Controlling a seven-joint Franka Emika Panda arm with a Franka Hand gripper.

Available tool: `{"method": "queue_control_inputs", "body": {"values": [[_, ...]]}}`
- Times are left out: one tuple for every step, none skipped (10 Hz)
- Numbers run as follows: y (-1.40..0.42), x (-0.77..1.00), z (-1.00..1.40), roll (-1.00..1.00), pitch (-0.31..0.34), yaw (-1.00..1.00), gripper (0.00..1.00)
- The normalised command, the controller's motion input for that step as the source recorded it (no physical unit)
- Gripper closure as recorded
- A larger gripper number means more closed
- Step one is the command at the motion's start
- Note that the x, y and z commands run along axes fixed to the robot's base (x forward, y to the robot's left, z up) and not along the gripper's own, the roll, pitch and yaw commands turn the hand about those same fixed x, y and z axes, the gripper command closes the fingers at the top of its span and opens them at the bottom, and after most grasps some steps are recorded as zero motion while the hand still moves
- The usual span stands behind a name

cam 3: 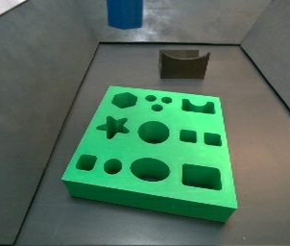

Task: Pick up the hexagon object. Move up. Move to above the board. Insert the hexagon object.
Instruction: Move to above the board, then insert the hexagon object.

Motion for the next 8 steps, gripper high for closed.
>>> {"method": "queue_control_inputs", "body": {"values": [[-0.32, 0.14, 0.07, 0.05, 0.113, 0.01, 1.0], [-0.17, 0.1, 0.04, 0.06, 0.093, 0.01, 1.0], [0.07, -0.08, -0.21, 0.01, 0.0, -0.03, 1.0], [0.2, -0.19, -0.3, 0.0, 0.0, -0.09, 1.0], [0.26, -0.13, -0.35, 0.03, 0.0, -0.21, 1.0], [0.28, 0.0, -0.39, 0.04, 0.0, -0.23, 1.0], [0.26, 0.0, -0.39, 0.05, 0.0, -0.21, 1.0], [0.27, 0.1, -0.41, 0.03, 0.0, -0.19, 1.0]]}}
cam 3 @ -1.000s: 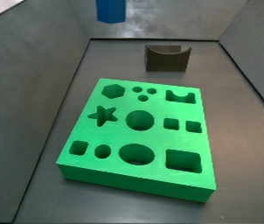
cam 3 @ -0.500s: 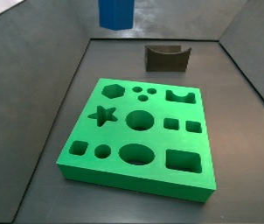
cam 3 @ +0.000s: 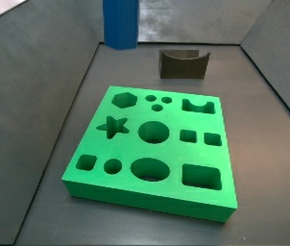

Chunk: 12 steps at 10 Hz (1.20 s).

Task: Pick up the hexagon object. Move up. Move to above the board. Insert the hexagon object.
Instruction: Insert the hexagon object.

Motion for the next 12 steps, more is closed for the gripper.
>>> {"method": "queue_control_inputs", "body": {"values": [[0.28, 0.17, -0.42, 0.0, -0.003, -0.14, 1.0], [0.25, 0.21, -0.47, 0.0, -0.019, -0.13, 1.0], [0.22, 0.11, -0.52, 0.01, -0.031, -0.1, 1.0], [0.13, 0.05, -0.58, 0.04, -0.046, -0.04, 1.0], [0.07, 0.0, -0.64, 0.08, -0.059, -0.06, 1.0], [0.0, 0.0, -0.64, 0.12, -0.05, -0.04, 1.0], [0.0, -0.07, -0.66, 0.12, -0.073, -0.04, 1.0], [0.0, -0.06, -0.64, 0.11, -0.084, -0.04, 1.0], [0.0, -0.08, -0.65, 0.12, -0.096, -0.03, 1.0], [0.03, 0.0, -0.59, 0.1, -0.087, 0.0, 1.0], [0.05, 0.0, -0.58, 0.09, -0.084, 0.0, 1.0], [0.07, 0.0, -0.54, 0.07, -0.074, 0.0, 1.0]]}}
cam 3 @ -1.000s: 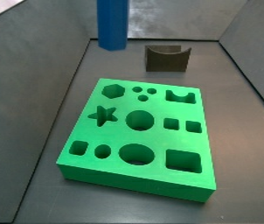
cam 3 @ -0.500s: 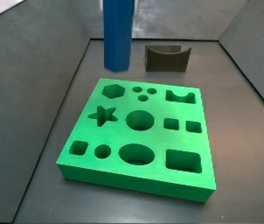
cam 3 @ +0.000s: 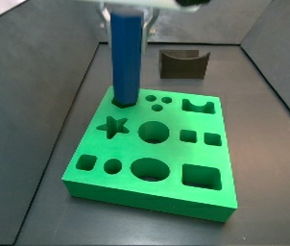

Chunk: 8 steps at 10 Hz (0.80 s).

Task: Pick up the hexagon object. Move up. Move to above the board. Insert the hexagon object.
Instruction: Insert the hexagon object.

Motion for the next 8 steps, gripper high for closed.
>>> {"method": "queue_control_inputs", "body": {"values": [[0.07, 0.0, -0.58, 0.09, -0.069, 0.0, 1.0], [0.09, -0.08, -0.57, 0.1, -0.06, 0.0, 1.0], [0.0, -0.15, -0.54, 0.05, -0.053, -0.08, 1.0], [0.0, -0.22, -0.5, 0.01, -0.083, -0.24, 1.0], [-0.02, -0.19, -0.52, 0.01, -0.103, -0.22, 1.0], [-0.02, 0.0, -0.5, 0.0, -0.103, 0.0, 1.0], [-0.05, 0.0, -0.48, 0.0, -0.111, 0.0, 1.0], [-0.02, 0.07, -0.45, 0.0, -0.13, 0.03, 1.0]]}}
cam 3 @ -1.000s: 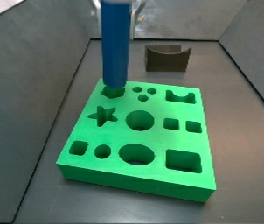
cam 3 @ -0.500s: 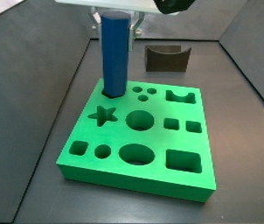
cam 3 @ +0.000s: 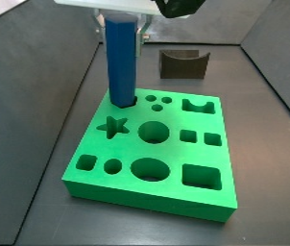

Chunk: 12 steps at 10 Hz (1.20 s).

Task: Pick up the hexagon object. Move up. Move to above the board. Insert the hexagon object.
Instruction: Insert the hexagon object.

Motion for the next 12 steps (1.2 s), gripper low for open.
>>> {"method": "queue_control_inputs", "body": {"values": [[-0.04, 0.16, -0.42, 0.0, -0.116, 0.09, 1.0], [-0.02, 0.31, -0.36, -0.02, -0.07, 0.21, 1.0], [-0.03, 0.33, -0.36, -0.02, -0.06, 0.24, 1.0], [0.0, 0.31, -0.39, -0.03, -0.063, 0.25, 1.0], [0.0, 0.21, -0.57, 0.0, -0.089, 0.22, 1.0], [0.0, 0.0, -0.74, 0.06, -0.164, 0.12, 1.0], [0.0, -0.05, -0.83, 0.15, -0.164, 0.12, 1.0], [0.0, -0.13, -0.76, 0.24, -0.154, 0.11, 1.0], [0.0, 0.0, -0.57, 0.25, -0.076, 0.05, 1.0], [0.0, 0.0, 0.0, 0.01, 0.0, 0.0, 1.0], [0.0, 0.0, 0.0, 0.02, 0.0, 0.0, 1.0], [0.0, 0.0, 0.0, 0.0, 0.0, 0.0, 1.0]]}}
